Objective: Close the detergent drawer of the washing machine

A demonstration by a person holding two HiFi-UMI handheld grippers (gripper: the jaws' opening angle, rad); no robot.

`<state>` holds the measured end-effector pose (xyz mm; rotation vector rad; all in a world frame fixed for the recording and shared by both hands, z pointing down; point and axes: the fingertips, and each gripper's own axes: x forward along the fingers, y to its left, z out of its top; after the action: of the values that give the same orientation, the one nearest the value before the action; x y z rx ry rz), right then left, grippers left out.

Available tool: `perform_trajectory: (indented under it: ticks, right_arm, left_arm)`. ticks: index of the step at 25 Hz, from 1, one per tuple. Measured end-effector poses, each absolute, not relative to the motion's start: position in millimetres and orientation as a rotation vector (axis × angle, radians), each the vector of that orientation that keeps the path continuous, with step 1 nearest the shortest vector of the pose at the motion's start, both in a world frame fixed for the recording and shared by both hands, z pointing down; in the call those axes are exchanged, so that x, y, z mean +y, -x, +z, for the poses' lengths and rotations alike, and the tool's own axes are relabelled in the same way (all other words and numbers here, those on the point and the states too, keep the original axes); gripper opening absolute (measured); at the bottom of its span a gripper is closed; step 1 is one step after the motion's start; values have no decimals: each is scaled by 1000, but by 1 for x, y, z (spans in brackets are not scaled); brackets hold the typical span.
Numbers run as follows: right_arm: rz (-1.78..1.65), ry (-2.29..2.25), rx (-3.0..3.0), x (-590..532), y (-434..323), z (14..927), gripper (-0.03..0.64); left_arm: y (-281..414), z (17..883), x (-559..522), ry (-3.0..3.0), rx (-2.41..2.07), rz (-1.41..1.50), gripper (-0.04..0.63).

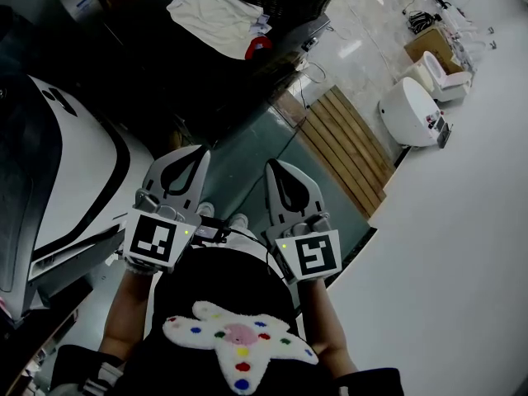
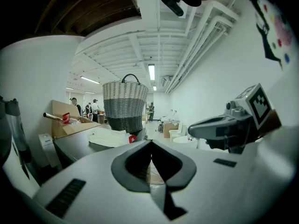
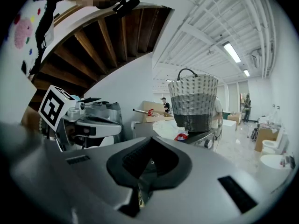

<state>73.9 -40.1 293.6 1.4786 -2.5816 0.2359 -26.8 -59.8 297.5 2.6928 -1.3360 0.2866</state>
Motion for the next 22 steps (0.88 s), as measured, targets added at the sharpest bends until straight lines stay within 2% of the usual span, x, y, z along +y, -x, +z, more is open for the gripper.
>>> perform_trajectory:
  ticks: [22]
  right_arm:
    - [215,-1471,-2572,-40,-72,295,3]
  left_arm:
    - [28,299,-62,-2691,-1342,288,11]
